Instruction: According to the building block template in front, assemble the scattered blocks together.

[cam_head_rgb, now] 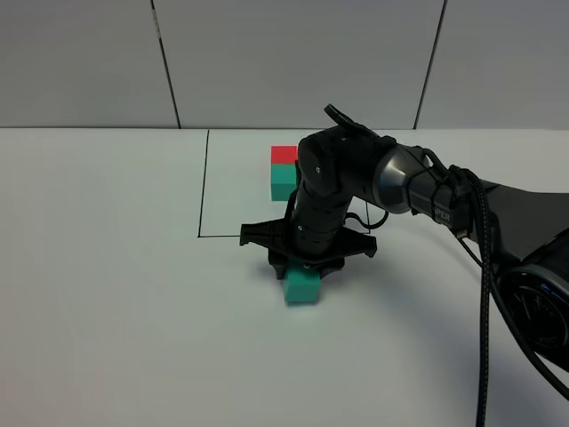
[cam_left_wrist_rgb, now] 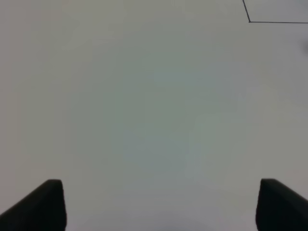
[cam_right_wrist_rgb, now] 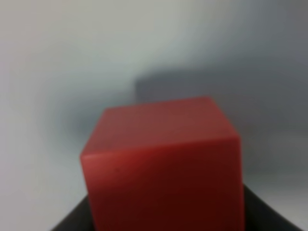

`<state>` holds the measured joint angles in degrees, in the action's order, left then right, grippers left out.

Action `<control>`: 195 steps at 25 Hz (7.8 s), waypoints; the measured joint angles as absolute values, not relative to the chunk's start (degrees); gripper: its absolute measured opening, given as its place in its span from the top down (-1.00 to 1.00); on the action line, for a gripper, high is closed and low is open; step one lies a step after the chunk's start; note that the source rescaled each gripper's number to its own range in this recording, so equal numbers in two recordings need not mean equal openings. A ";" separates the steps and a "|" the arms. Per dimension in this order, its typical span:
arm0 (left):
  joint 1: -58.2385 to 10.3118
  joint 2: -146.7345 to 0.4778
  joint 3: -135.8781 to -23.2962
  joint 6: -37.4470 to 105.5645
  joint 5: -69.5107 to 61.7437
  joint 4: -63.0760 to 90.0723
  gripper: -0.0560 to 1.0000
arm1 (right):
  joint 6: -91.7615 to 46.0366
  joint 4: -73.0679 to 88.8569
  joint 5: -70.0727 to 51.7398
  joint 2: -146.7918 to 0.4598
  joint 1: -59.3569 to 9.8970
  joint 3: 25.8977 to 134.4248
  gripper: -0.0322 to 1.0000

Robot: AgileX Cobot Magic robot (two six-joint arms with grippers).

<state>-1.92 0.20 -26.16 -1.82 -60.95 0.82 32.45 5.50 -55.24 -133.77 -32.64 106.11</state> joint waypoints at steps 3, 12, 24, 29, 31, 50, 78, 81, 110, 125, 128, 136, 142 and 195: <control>-1.92 0.20 -26.16 -1.82 -60.95 0.82 -0.60 | 36.20 5.39 -54.44 -133.77 -32.69 105.91 0.86; -1.92 0.20 -26.16 -1.82 -60.95 0.82 -0.60 | 41.72 0.48 -53.97 -133.77 -34.09 105.91 0.86; -1.92 0.20 -26.16 -1.82 -60.95 0.82 -0.60 | 42.17 -0.95 -53.97 -134.59 -34.95 105.91 0.86; -1.92 0.20 -26.16 -1.82 -60.95 0.82 -0.60 | 41.20 -0.87 -54.22 -135.13 -35.00 105.91 0.86; -1.92 0.20 -26.16 -1.82 -60.95 0.82 -0.60 | 40.93 -0.87 -54.22 -135.28 -35.00 105.91 0.86; -1.92 0.20 -26.16 -1.82 -60.95 0.48 -0.60 | 37.98 -0.43 -55.38 -136.06 -35.46 105.96 0.86; -1.92 0.20 -26.16 -1.82 -60.95 -1.75 -0.60 | 32.91 0.30 -55.71 -136.06 -35.46 106.02 0.47; -1.92 0.20 -26.16 -1.82 -60.95 -1.80 -0.60 | 32.29 0.67 -55.72 -136.06 -35.53 106.02 0.37; -1.92 0.20 -26.16 -1.82 -60.95 -4.79 -0.60 | 30.64 2.20 -55.12 -132.58 -35.53 105.96 -0.01; -1.92 0.20 -26.16 -1.82 -60.95 -4.79 -0.60 | 29.65 -3.57 -61.76 -127.77 -35.48 109.76 -0.83; -1.92 0.20 -26.16 -1.82 -60.95 -4.79 -0.60 | 28.94 -4.60 -64.58 -127.09 -35.18 110.63 -0.90; -1.92 0.20 -26.16 -1.82 -60.95 -4.79 -0.60 | 26.48 -5.21 -68.87 -123.89 -30.51 110.65 -0.93; -1.92 0.20 -26.16 -1.82 -60.95 -4.79 -0.60 | 24.22 -5.45 -69.39 -121.34 -25.75 110.65 -0.93; -1.92 0.20 -26.16 -1.82 -60.95 -4.80 -0.60 | 22.91 -15.93 -58.31 -54.72 -5.57 45.19 -0.48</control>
